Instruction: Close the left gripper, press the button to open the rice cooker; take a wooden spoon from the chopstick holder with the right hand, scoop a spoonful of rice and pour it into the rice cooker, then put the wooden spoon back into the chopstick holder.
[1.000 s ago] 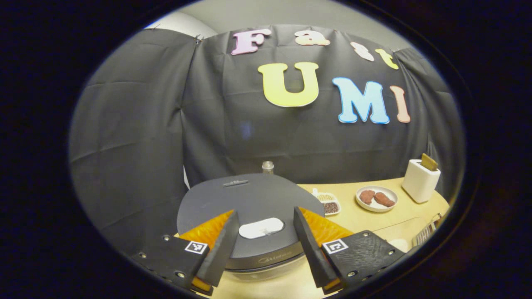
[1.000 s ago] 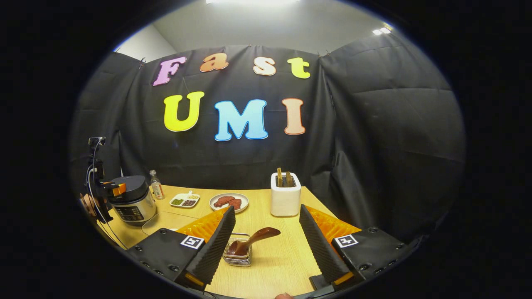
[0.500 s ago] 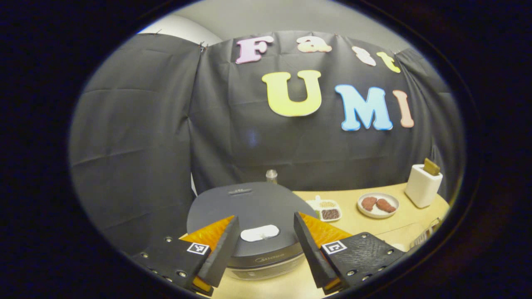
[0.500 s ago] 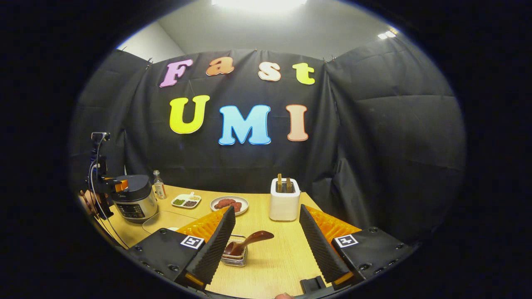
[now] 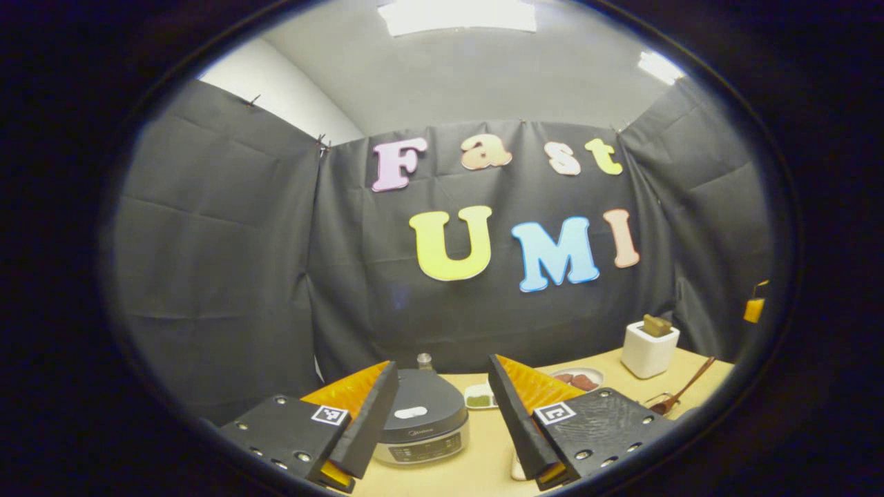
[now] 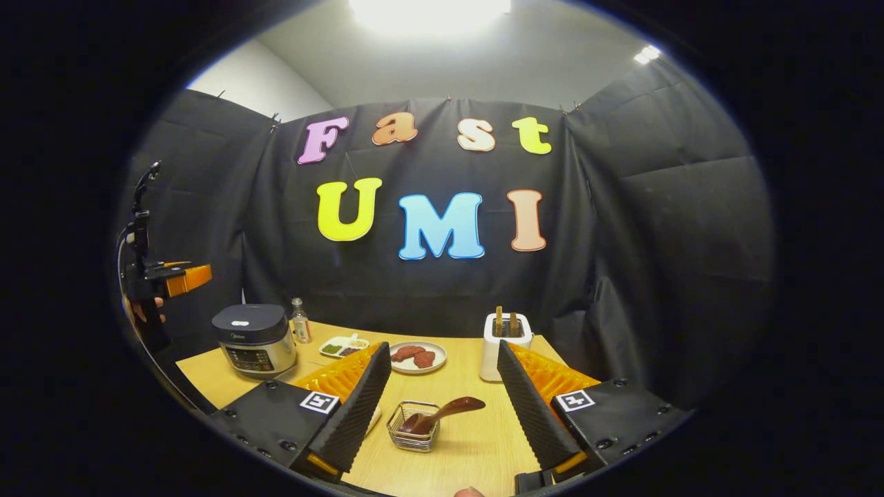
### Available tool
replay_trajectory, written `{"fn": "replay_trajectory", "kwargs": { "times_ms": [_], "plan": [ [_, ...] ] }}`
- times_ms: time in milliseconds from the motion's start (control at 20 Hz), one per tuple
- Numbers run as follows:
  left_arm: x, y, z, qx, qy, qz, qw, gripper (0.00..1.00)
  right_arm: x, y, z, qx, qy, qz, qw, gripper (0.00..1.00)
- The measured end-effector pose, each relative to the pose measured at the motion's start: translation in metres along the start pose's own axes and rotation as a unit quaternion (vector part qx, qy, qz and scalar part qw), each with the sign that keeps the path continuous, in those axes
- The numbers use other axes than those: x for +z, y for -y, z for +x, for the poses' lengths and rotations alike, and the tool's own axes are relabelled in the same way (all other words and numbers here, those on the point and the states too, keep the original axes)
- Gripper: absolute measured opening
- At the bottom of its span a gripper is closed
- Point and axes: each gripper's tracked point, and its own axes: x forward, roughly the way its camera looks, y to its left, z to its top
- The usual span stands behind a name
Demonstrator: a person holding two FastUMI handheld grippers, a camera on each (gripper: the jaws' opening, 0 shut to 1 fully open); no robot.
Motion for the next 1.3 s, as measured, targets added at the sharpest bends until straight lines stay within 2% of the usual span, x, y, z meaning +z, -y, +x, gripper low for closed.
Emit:
{"fn": "replay_trajectory", "kwargs": {
  "times_ms": [200, 450, 500, 550, 900, 1300],
  "plan": [
    [0.026, -0.005, -0.039, -0.008, 0.020, -0.001, 1.000, 0.82, 0.011, -0.014, -0.006, -0.003, 0.018, 0.002, 1.000, 0.98],
    [0.037, -0.012, -0.074, -0.030, 0.032, 0.000, 0.999, 0.82, 0.023, -0.033, -0.024, -0.014, 0.033, 0.005, 0.999, 0.98],
    [0.036, -0.014, -0.078, -0.036, 0.032, -0.003, 0.999, 0.82, 0.025, -0.035, -0.028, -0.018, 0.037, 0.007, 0.999, 0.95],
    [0.036, -0.017, -0.081, -0.039, 0.032, -0.007, 0.999, 0.82, 0.027, -0.039, -0.033, -0.020, 0.041, 0.008, 0.999, 0.98],
    [0.041, -0.037, -0.102, -0.039, 0.034, -0.025, 0.998, 0.82, 0.031, -0.058, -0.052, -0.024, 0.048, 0.003, 0.999, 0.98],
    [0.047, -0.033, -0.113, -0.045, 0.035, -0.028, 0.998, 0.82, 0.035, -0.059, -0.061, -0.028, 0.052, 0.001, 0.998, 0.98]
  ]
}}
